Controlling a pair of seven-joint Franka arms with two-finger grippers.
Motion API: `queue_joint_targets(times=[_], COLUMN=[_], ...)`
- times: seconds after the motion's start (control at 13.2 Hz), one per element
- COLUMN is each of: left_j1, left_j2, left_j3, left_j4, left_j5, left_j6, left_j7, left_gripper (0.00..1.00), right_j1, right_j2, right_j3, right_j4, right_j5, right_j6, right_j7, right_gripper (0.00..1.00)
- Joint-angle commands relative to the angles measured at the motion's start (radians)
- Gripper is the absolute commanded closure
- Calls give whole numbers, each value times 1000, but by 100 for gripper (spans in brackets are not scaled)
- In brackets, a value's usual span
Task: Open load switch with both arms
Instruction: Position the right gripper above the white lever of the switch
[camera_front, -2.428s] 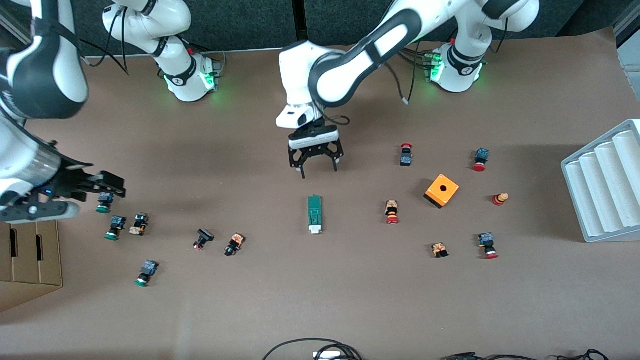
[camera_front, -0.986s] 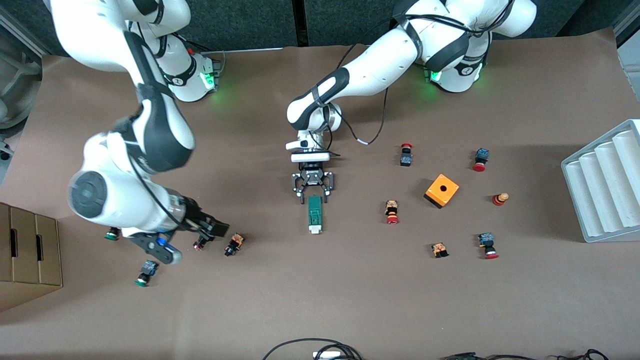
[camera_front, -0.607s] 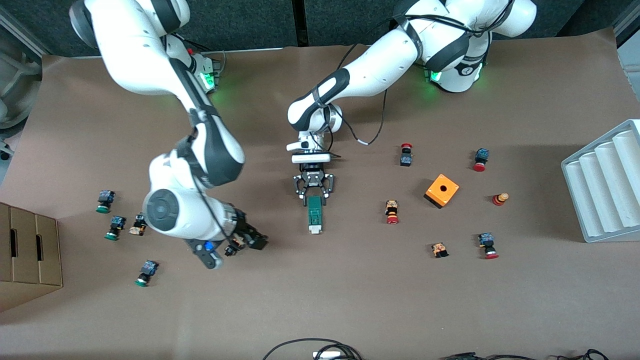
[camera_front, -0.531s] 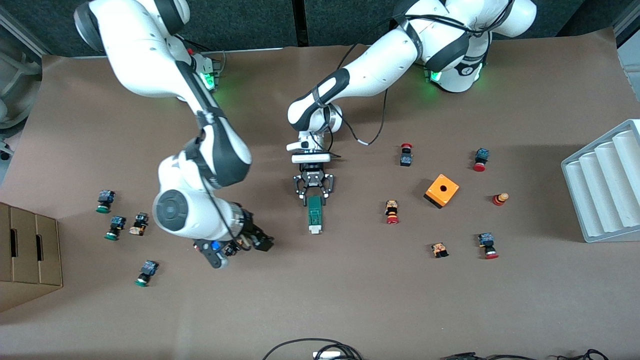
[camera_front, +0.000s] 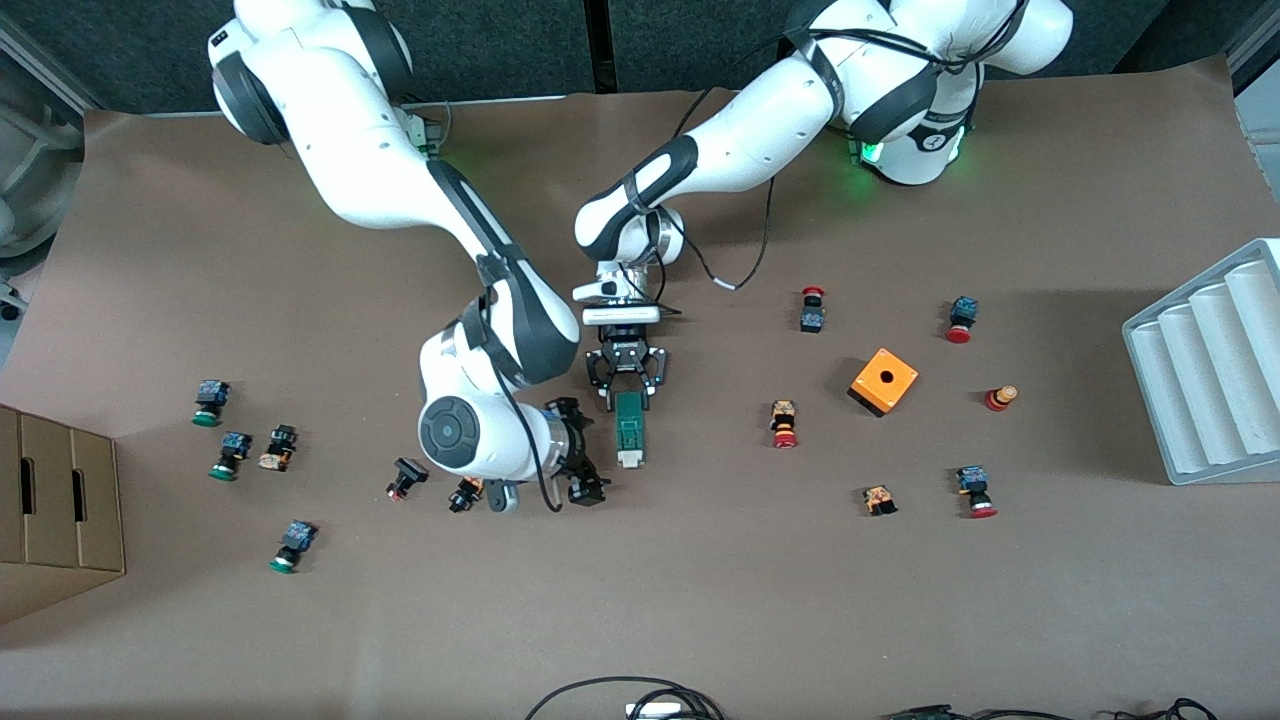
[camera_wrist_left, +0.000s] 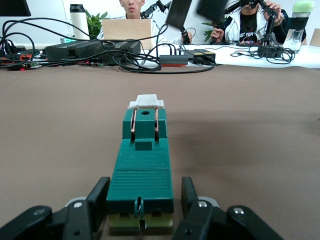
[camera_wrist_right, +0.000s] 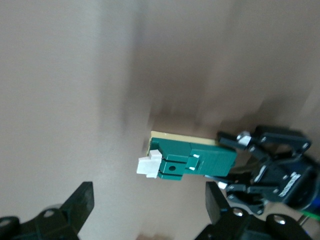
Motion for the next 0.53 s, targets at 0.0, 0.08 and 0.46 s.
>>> queue_joint_targets(times=[0.0,0.08,0.46], left_j1=[-18,-18,-18], left_j2=[7,7,7], left_j3=[13,13,13], left_j4=[8,10,8], left_j5=[16,16,16], left_j6=[-16,-16,-16], left_j7=[-20,-20,-20], left_gripper=[35,35,35], right_j1=[3,14,51], right_j2=[79,96,134], right_j3=[-10,-10,-9], right_j4=[74,74,74], right_j5=[85,99,104], right_j6=[23,43,106], right_j7=[99,125,164], right_gripper=[1,1,5])
